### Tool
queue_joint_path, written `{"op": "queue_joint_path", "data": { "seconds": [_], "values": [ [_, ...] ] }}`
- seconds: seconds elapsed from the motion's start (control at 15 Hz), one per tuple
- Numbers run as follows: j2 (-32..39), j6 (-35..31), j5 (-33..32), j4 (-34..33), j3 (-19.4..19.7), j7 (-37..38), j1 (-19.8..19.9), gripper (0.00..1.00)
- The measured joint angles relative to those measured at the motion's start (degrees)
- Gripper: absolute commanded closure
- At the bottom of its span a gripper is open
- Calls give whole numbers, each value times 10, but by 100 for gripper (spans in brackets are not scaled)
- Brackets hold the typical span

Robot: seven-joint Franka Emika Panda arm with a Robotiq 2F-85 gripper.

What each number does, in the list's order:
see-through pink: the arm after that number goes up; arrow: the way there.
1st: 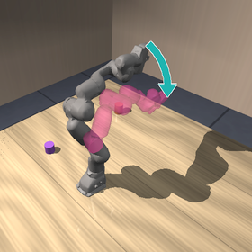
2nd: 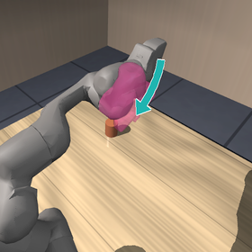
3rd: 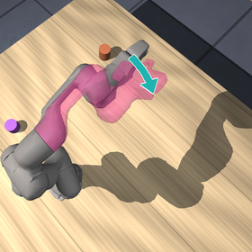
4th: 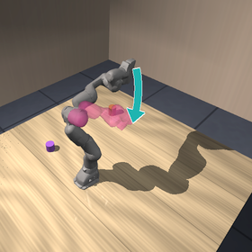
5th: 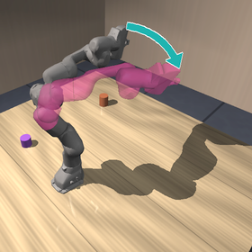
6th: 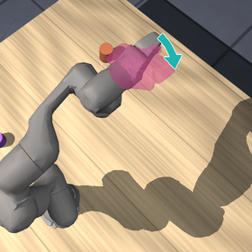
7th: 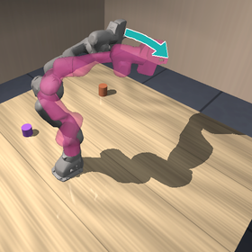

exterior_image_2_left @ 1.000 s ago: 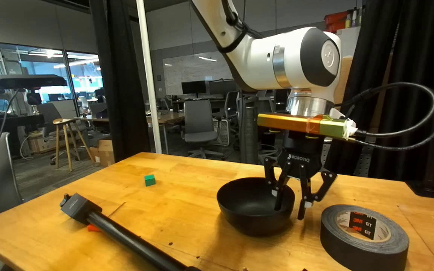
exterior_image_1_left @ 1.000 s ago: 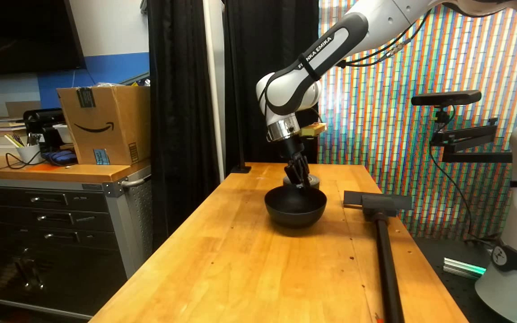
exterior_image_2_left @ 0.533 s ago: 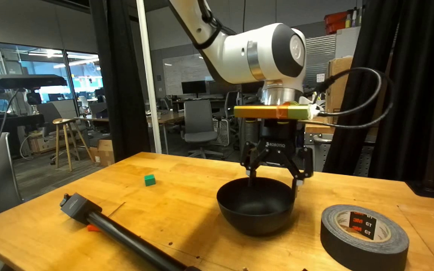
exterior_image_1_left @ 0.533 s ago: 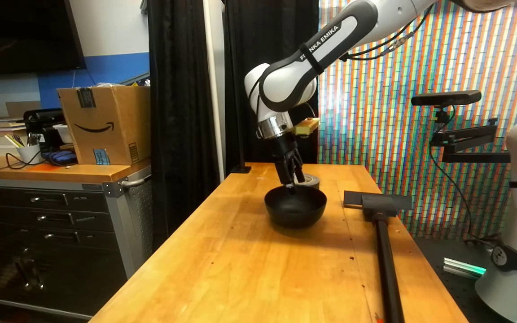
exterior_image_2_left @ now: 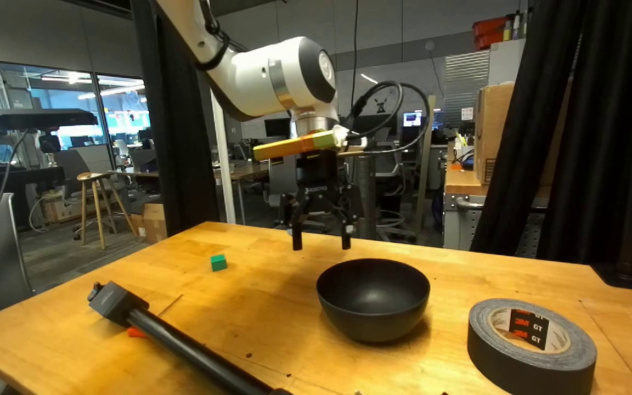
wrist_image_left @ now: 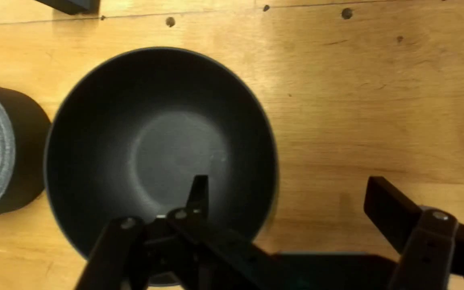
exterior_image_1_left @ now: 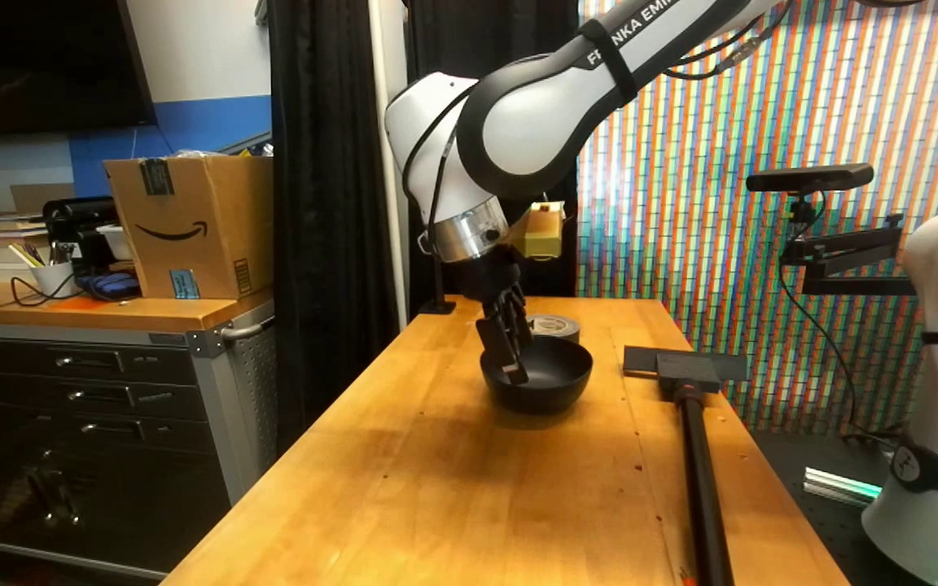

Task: Move the bowl to the right, pick up the green cube and put it in the bowl

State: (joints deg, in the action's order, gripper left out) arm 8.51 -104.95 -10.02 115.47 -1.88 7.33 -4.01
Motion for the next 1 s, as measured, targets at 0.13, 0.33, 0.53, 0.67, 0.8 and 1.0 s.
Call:
{"op": "queue_joint_path", "data": {
  "seconds": [0.13,0.33,0.53,0.67,0.8,1.0],
  "values": [
    [5,1,-9,6,-18,16,-21,0],
    [18,1,-16,8,-38,18,-45,0],
    [36,1,-18,6,-48,10,-57,0],
    [48,1,-17,0,-52,-1,-59,0],
    [61,1,-6,-11,-56,-21,-59,0],
    [82,10,33,-36,-60,-69,-58,0]
  ]
}}
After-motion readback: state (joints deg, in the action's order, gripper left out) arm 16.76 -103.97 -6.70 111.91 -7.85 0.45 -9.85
